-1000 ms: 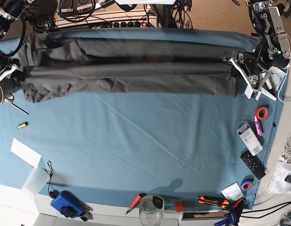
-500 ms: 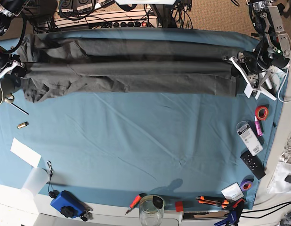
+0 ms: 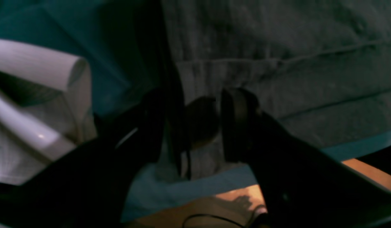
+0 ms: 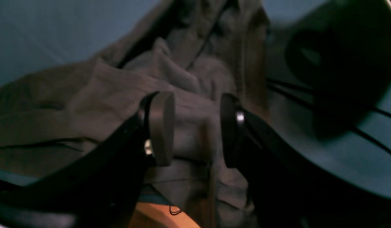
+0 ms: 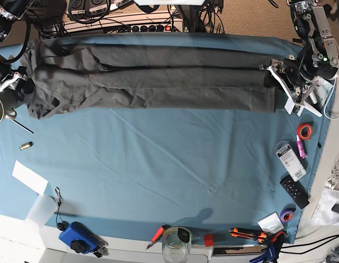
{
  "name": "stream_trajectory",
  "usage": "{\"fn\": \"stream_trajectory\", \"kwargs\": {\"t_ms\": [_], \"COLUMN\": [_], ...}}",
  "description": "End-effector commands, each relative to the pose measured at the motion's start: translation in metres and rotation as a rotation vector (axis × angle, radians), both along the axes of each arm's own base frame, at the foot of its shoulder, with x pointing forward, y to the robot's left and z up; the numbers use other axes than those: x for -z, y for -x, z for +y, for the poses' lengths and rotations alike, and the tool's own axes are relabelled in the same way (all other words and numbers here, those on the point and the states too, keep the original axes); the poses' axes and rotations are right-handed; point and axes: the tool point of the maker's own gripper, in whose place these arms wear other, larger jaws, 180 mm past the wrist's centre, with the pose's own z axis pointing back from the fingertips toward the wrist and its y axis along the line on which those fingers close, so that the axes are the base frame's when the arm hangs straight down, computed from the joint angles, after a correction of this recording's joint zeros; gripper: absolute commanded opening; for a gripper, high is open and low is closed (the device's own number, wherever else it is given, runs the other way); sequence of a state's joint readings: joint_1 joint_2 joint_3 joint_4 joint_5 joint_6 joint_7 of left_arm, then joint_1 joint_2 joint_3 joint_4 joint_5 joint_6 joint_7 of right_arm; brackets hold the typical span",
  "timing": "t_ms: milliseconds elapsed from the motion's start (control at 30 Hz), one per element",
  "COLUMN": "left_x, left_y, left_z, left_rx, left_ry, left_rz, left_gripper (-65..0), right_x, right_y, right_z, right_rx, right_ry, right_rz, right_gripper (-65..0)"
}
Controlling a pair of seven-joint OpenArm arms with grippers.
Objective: Fold the T-shirt properly
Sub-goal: 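Grasp the end of the folded strip with the left gripper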
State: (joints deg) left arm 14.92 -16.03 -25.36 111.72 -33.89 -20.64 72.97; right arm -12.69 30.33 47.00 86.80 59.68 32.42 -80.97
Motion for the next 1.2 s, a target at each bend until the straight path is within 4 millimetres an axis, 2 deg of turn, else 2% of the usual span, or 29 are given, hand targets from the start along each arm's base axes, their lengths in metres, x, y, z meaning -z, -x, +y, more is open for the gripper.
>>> {"fn": "stream_trajectory", "kwargs": {"t_ms": [0,100,200,267,400,1033,1167], "left_x": [-0.014,-0.023,-0.024,-0.021,-0.003,0.006,0.007], "left_y": [-0.009,-0.016,-0.020,-0.019,-0.014,-0.009,-0.009], "left_z": [0.002,0.000,0.004,0.005,0.006,0.007,0.008], "left_rx": [0.007,0.010,-0.003,-0.021,-0.066,-0.115,-0.124], "left_ry": [-0.011,-0.013,-0.037,-0.038,-0.002,-0.003,0.002], "left_rz": [-0.062,-0.110,-0.135,-0.128,-0.069,-0.032,-0.030], "left_gripper": [-35.7,-35.7,-35.7,-35.6,-30.6,-30.7,-34.2], "right_x": [-0.020,-0.025,-0.031,-0.034,-0.033,-0.034,-0.034], "right_y": [-0.009,-0.008,-0.005,-0.004,-0.004,-0.004,-0.004], "right_z": [-0.010,-0.017,-0.024,-0.028,-0.028,-0.028,-0.028], "right_rx": [0.004,0.028,0.055,0.066,0.067,0.067,0.067], "right_ry": [0.034,0.040,0.047,0.050,0.050,0.050,0.050], "right_rz": [-0.056,-0.072,-0.090,-0.098,-0.097,-0.098,-0.098], "right_gripper": [-40.9,-40.9,-40.9,-40.9,-40.9,-40.9,-40.9]}}
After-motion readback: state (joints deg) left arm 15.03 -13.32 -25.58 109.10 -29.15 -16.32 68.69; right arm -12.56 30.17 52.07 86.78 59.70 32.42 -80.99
